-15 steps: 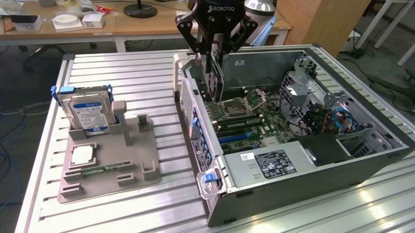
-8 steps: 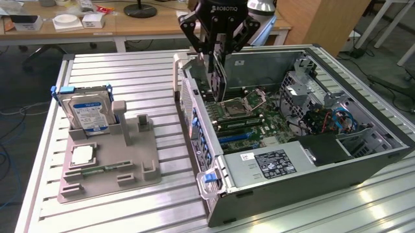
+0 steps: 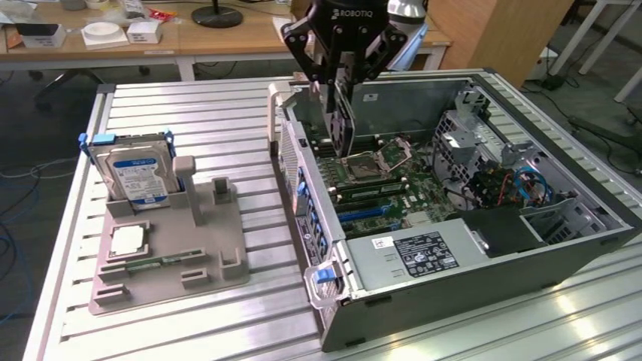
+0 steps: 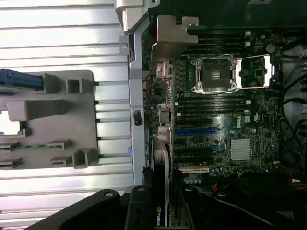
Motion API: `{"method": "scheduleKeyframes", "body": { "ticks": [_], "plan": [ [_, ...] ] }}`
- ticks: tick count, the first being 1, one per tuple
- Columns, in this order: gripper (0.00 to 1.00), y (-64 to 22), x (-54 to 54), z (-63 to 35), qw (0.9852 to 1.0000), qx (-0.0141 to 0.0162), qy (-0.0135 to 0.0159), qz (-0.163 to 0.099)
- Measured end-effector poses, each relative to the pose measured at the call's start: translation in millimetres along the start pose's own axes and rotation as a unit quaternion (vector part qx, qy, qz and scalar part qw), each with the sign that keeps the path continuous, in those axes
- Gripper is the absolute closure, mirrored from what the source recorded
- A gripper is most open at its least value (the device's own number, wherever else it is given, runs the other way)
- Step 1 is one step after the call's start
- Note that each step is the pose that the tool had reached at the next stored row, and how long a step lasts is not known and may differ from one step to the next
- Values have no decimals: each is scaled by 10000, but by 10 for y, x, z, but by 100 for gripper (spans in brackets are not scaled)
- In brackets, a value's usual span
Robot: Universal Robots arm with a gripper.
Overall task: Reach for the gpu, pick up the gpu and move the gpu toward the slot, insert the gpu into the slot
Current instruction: 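Pick up the gpu and move the gpu toward the slot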
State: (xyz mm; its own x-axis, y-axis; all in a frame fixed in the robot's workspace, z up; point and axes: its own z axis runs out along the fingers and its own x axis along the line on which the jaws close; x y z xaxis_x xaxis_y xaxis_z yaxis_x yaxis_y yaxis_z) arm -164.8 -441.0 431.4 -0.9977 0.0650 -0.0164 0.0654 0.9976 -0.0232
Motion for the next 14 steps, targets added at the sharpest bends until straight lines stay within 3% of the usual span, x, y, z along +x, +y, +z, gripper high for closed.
{"method": "scheduleKeyframes", "body": {
  "ticks": [14],
  "plan": [
    [74, 7, -100, 2, 10000, 0, 1, 33]
  ]
}}
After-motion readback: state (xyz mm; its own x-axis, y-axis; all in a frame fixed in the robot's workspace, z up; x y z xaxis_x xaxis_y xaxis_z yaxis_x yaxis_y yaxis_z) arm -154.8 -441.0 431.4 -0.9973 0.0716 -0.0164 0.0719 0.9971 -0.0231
